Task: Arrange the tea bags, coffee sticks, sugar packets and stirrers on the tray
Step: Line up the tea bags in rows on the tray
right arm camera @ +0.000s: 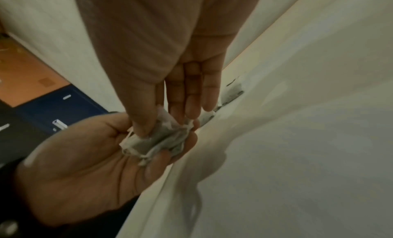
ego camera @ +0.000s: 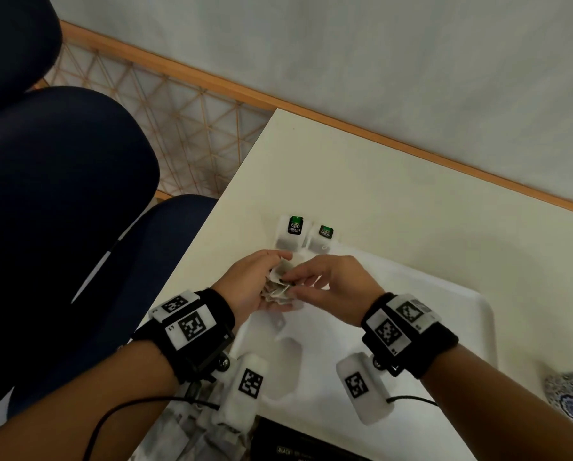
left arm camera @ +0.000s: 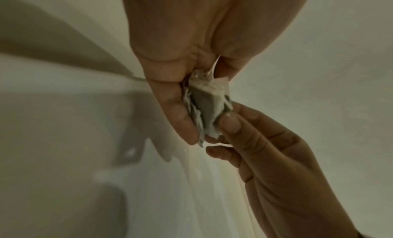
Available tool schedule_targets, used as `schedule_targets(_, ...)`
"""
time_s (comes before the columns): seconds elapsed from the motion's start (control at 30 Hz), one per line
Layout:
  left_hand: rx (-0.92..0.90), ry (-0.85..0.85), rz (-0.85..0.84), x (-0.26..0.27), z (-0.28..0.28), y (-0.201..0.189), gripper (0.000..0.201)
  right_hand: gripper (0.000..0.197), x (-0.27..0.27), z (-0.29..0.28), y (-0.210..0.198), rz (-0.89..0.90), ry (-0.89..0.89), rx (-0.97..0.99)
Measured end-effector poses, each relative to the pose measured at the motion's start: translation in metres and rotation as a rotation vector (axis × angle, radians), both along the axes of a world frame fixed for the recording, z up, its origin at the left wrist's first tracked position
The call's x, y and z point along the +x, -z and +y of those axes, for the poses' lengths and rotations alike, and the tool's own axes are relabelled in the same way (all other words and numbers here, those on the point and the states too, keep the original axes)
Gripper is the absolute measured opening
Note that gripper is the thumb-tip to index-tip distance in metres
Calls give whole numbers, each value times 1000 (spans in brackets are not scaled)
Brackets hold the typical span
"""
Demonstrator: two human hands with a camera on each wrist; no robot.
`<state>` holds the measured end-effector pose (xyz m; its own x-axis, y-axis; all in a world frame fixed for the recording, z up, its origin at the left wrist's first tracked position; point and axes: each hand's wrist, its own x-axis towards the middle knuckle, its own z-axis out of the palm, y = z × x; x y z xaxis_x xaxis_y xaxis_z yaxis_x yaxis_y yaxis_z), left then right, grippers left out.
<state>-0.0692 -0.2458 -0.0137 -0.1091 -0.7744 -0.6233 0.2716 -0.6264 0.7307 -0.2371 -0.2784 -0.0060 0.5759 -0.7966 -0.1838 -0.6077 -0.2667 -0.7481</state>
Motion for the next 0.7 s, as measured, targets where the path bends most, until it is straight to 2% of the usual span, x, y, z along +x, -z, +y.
schedule_targets(0.17, 14, 72, -43, 1, 1, 0, 27, 8, -3, -6, -7, -175, 153, 102)
schedule_targets(0.27, 10, 141, -4, 1, 4, -3, 29, 23, -5, -12, -6, -284, 274, 112)
schedule_targets(0.37, 12, 113, -41, 1, 4, -2, 28, 38, -6, -16, -6, -319, 366, 96)
schedule_targets(0.47, 21, 87, -60, 0, 4, 0, 22, 44, -8, -17, -7, -223, 363, 95)
schedule_targets(0.6, 34, 66, -32, 0, 3, 1, 37, 45, -15, -22, -9, -112, 348, 106)
schedule_targets(0.7, 23, 72, -46, 1, 3, 3, 46, 39, -21, -27, -14, 18, 277, -17)
